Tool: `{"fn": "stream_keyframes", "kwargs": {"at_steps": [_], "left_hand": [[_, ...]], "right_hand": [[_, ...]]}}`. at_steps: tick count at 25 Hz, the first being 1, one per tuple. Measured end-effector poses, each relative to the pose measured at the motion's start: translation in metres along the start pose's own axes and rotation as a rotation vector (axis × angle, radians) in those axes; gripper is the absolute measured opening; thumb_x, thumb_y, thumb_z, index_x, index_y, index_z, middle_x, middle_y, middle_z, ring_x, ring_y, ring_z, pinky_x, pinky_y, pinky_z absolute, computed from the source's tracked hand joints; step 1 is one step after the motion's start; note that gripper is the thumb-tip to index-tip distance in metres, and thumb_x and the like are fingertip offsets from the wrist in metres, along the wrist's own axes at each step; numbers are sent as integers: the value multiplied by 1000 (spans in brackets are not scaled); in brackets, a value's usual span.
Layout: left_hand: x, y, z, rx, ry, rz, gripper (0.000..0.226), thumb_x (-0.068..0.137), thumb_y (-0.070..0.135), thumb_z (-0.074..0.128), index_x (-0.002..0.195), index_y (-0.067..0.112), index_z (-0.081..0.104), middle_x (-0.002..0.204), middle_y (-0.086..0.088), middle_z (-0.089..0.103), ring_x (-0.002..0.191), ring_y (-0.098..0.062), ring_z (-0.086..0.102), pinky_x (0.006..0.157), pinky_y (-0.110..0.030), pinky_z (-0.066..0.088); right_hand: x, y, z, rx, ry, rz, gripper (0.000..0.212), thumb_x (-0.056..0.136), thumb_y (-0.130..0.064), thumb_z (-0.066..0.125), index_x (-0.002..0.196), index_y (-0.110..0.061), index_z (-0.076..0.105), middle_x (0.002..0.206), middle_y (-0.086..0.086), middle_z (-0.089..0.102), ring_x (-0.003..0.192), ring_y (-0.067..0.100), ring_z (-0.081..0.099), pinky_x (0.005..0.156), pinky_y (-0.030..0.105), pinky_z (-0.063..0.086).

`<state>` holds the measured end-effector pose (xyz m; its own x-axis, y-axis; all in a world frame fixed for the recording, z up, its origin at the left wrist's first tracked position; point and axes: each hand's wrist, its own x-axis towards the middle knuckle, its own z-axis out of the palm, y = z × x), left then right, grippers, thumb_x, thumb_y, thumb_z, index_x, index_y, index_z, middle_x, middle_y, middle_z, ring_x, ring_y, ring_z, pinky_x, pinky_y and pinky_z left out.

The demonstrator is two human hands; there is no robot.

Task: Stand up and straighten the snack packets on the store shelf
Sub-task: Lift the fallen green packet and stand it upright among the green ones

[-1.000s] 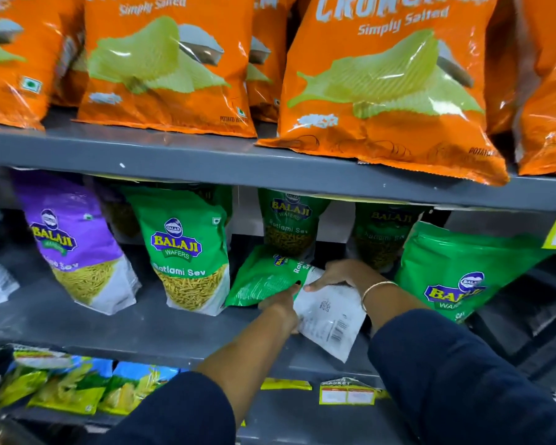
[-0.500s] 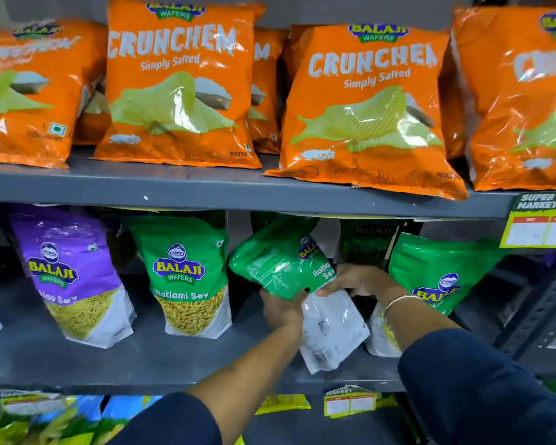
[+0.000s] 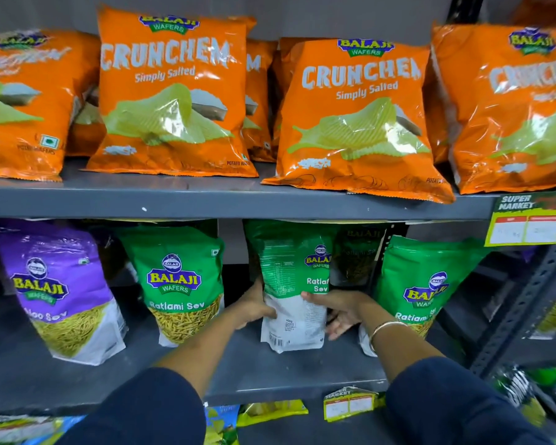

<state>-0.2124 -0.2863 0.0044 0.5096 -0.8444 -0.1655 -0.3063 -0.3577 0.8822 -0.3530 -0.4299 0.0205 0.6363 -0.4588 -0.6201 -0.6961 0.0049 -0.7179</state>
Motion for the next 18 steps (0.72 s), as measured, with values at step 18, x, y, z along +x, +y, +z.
{"fn": "stream_keyframes", "kwargs": {"at_steps": [18], "left_hand": [[4, 5, 5, -264, 65, 22, 89, 55, -6, 78, 131, 4, 33, 126, -18, 57, 108, -23, 54, 97, -33, 45]], "right_hand": [[14, 25, 29, 50, 238, -373, 86, 63, -5, 81, 129, -3, 26, 122, 4, 50, 113, 18, 48, 101, 34, 42]]}}
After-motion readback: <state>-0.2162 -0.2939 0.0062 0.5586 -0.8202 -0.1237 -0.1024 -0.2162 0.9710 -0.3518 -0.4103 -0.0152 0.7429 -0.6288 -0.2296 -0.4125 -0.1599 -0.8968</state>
